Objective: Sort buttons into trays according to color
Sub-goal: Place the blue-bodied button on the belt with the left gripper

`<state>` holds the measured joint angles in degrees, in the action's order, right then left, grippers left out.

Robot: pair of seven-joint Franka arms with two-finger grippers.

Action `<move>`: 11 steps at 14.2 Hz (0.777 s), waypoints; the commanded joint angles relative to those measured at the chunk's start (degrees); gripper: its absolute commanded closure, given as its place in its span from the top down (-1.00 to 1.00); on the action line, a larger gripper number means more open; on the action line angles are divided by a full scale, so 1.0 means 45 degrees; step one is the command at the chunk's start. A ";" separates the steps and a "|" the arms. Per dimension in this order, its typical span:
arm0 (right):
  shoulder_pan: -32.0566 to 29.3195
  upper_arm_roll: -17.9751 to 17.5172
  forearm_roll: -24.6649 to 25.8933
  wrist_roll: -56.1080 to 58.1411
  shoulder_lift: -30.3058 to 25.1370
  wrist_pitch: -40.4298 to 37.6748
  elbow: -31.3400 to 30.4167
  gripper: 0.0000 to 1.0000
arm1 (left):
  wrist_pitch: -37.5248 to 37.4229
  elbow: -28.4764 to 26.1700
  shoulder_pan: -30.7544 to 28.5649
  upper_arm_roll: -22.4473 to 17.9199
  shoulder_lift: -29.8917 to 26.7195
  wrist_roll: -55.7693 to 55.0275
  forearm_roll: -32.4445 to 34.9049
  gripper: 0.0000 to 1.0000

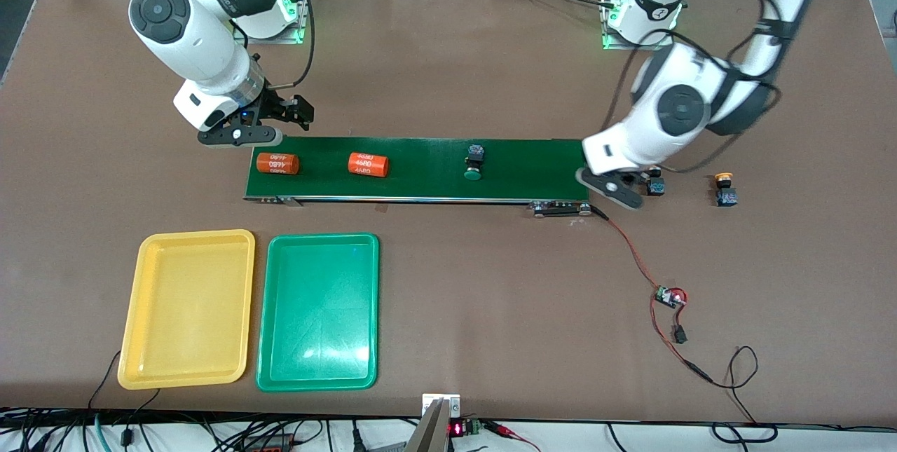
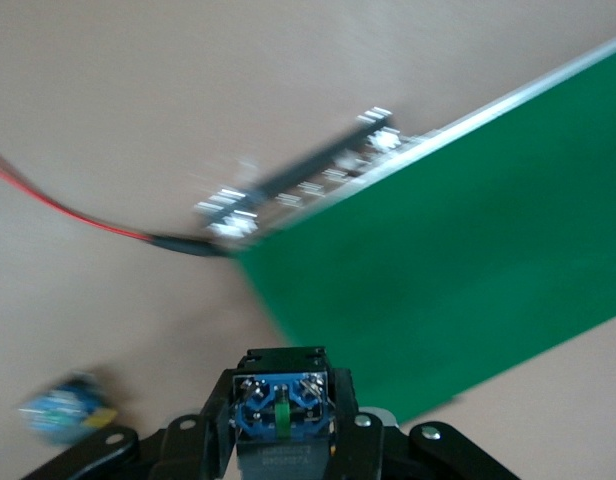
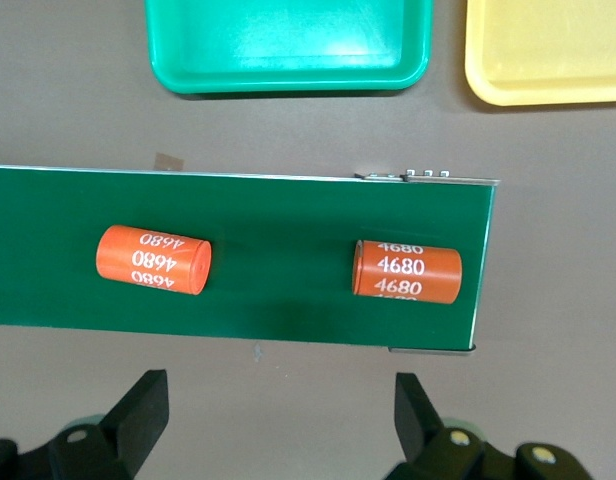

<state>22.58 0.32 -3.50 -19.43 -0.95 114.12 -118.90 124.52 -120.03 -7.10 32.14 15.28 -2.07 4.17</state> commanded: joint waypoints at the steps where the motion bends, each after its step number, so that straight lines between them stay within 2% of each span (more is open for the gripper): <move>1: -0.0036 0.0026 0.0114 -0.0193 0.0192 -0.0263 0.0290 1.00 | 0.0995 -0.0162 0.1456 -0.0248 0.0293 -0.2229 -0.0340 -1.00; 3: -0.0134 0.0124 0.0114 -0.0193 0.0406 -0.0225 0.0309 1.00 | 0.1642 -0.0143 0.1733 -0.0248 0.0684 -0.3014 -0.0340 -1.00; 7: -0.0486 0.0124 0.0660 -0.0057 0.0934 -0.0166 0.0446 1.00 | 0.1840 -0.0065 0.1714 -0.0365 0.1114 -0.3076 -0.0301 -0.99; 11: -0.0505 0.0105 0.0817 -0.0057 0.0994 -0.0224 0.0603 1.00 | 0.2756 -0.0025 0.1694 -0.0463 0.1544 -0.3076 -0.0282 -0.99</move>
<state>20.59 1.12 -0.82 -19.52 3.21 114.12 -117.61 135.50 -121.05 0.39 30.27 20.93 -16.05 3.78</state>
